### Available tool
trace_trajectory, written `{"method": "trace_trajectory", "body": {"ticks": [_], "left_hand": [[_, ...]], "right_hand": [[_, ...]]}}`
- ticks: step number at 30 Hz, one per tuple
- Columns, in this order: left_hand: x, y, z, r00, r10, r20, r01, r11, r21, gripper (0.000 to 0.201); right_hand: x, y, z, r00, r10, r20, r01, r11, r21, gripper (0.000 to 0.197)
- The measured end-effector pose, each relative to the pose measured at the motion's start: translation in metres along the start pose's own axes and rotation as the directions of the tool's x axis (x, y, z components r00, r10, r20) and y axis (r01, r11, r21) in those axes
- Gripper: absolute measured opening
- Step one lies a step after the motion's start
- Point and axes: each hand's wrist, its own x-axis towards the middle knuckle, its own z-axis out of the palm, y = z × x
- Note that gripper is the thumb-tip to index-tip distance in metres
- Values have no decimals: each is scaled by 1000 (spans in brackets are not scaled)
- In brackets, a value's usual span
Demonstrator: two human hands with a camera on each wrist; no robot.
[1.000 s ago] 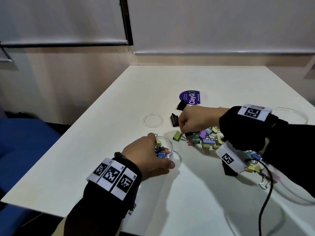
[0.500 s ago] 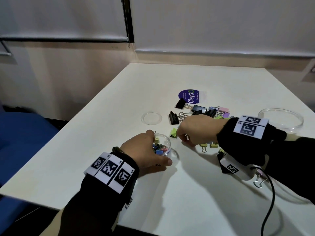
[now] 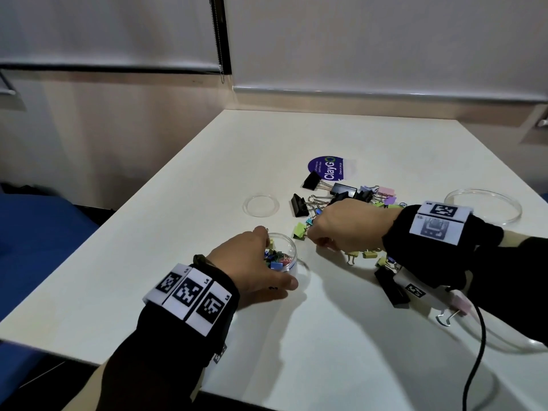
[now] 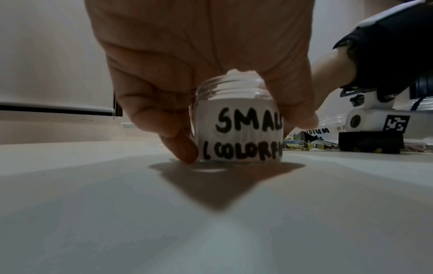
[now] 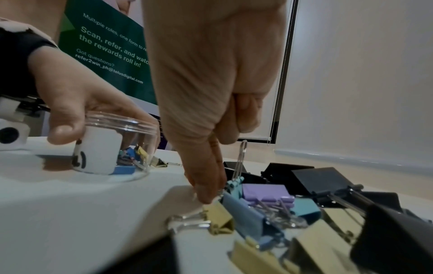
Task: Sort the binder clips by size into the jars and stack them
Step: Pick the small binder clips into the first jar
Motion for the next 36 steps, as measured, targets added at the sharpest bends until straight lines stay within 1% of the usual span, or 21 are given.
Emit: {"method": "trace_trajectory", "body": {"ticks": [2, 3, 4, 5, 7, 8, 9, 10, 11, 13, 15, 16, 18, 19, 20, 22, 25, 27, 30, 33, 36], "left_hand": [[0, 0, 0, 1000, 1, -1, -1, 1000, -6, 70], [0, -1, 1, 1000, 1, -2, -1, 1000, -7, 70], [1, -1, 0, 1000, 2, -2, -2, 1000, -5, 70], [1, 0, 1, 1000, 3, -1, -3, 1000, 2, 71], [1, 0, 1, 1000, 7, -3, -7, 1000, 7, 71], [2, -1, 1, 1000, 10, -7, -10, 1000, 0, 71], [2, -1, 1, 1000, 13, -12, -13, 1000, -10, 71], [2, -2, 1, 1000, 16, -13, -16, 1000, -20, 71], [3, -2, 2, 1000, 21, -10, -22, 999, -29, 72], [4, -3, 2, 999, 38, -4, -38, 998, -48, 74], [4, -3, 3, 999, 46, -5, -46, 997, -64, 69], [3, -3, 2, 999, 46, -7, -47, 996, -77, 68], [1, -2, 1, 999, 39, -8, -40, 996, -84, 67], [0, 0, 1, 999, 36, -6, -37, 997, -69, 68], [0, 1, 1, 999, 37, -1, -37, 998, -51, 69], [0, 4, 1, 999, 42, 14, -41, 999, -24, 74], [2, 10, 4, 997, 70, 28, -71, 997, 28, 80], [3, 16, 5, 994, 102, 42, -104, 993, 50, 84], [6, 23, 7, 989, 138, 58, -140, 989, 37, 86], [10, 29, 6, 984, 167, 65, -168, 986, 13, 86], [14, 33, 7, 976, 204, 81, -203, 979, -29, 85]], "right_hand": [[2, 1, 0, 999, 11, -46, -10, 1000, 23, 3], [2, 0, 0, 996, 31, -85, -25, 997, 67, 3], [2, -2, -2, 990, 66, -123, -45, 984, 170, 6], [2, -4, -6, 983, 108, -149, -51, 939, 341, 9], [3, -13, -18, 972, 167, -166, -11, 737, 676, 11], [4, -18, -25, 971, 181, -157, 5, 639, 769, 10], [7, -22, -31, 974, 183, -133, 5, 572, 820, 10], [9, -27, -34, 980, 171, -101, -7, 536, 844, 10], [13, -31, -37, 986, 151, -69, -21, 524, 851, 12], [18, -35, -39, 994, 104, -25, -34, 529, 848, 20], [19, -34, -41, 998, 64, -8, -26, 506, 862, 27], [18, -33, -43, 998, 63, -6, -25, 486, 874, 28], [13, -26, -45, 993, 119, -23, -34, 463, 886, 24], [9, -21, -45, 986, 163, -33, -49, 475, 879, 20], [5, -14, -43, 977, 211, -37, -78, 513, 855, 15], [-3, -1, -35, 966, 260, -18, -160, 649, 744, 12], [-17, 8, -15, 971, 229, 63, -229, 831, 506, 19], [-23, 7, -2, 980, 186, 76, -201, 903, 379, 13], [-28, 7, 13, 984, 167, 57, -177, 940, 292, 14], [-31, 7, 21, 979, 183, 92, -202, 938, 283, 24], [-31, 8, 24, 976, 197, 89, -214, 934, 286, 21]]}}
